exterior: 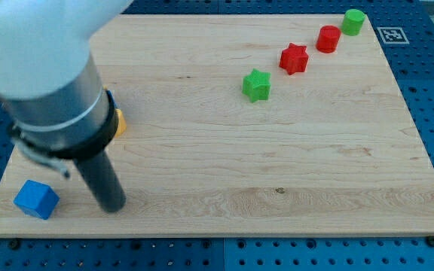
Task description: Slide the blue cube towards the line of blocks
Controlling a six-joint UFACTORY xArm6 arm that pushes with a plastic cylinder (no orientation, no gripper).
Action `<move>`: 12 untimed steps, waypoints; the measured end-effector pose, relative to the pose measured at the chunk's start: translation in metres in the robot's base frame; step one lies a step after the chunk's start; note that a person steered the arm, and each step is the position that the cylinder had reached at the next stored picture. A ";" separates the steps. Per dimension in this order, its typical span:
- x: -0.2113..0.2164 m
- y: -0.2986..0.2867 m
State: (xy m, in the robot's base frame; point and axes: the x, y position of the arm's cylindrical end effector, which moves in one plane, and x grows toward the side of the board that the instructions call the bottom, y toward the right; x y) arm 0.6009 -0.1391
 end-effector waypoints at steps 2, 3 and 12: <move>0.017 -0.024; 0.018 -0.085; -0.093 -0.115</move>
State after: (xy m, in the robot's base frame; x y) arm 0.5082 -0.2543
